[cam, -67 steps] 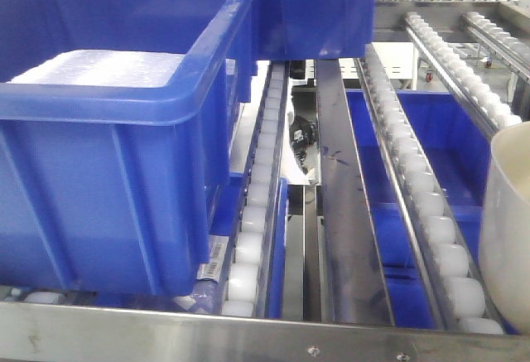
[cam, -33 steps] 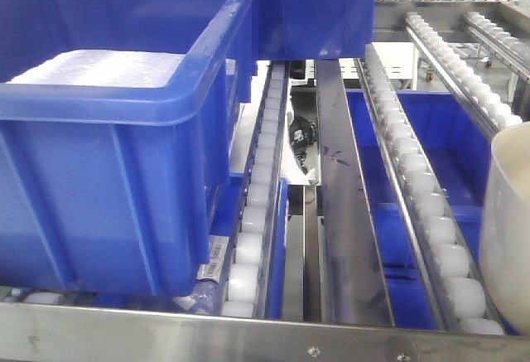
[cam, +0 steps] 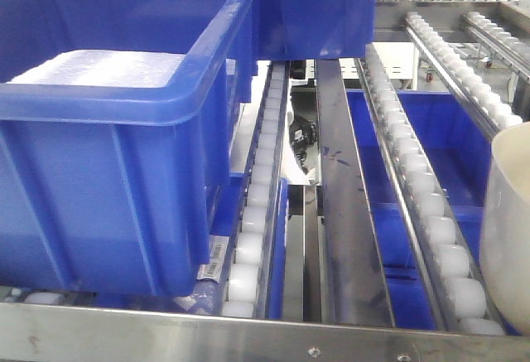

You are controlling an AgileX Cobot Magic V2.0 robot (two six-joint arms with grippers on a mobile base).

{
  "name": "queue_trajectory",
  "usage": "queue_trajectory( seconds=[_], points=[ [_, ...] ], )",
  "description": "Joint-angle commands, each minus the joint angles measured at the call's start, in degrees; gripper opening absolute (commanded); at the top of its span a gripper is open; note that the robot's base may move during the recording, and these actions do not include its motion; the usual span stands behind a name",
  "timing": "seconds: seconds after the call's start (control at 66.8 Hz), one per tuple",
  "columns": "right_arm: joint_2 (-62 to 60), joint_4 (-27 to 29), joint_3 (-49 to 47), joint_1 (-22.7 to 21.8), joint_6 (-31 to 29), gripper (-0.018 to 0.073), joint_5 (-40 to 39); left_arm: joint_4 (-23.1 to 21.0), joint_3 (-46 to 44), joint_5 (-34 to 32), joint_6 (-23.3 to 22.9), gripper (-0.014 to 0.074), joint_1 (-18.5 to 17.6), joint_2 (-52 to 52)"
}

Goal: Move white bin to right shelf second layer

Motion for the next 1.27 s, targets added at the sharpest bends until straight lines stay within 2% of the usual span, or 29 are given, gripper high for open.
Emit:
queue_trajectory(
  seconds=[0.0,1.257],
  points=[
    [-1.3,0.4,-1.0,0.0,0.2,0.0043,-4.4,0.0,2.1,-5.0,-0.2,0.0085,-0.2,-0.9],
    [-1.2,0.4,-1.0,0.0,0.2,0.0043,-3.8,0.0,2.1,-5.0,-0.2,0.0085,-0.2,-0.9]
  ],
)
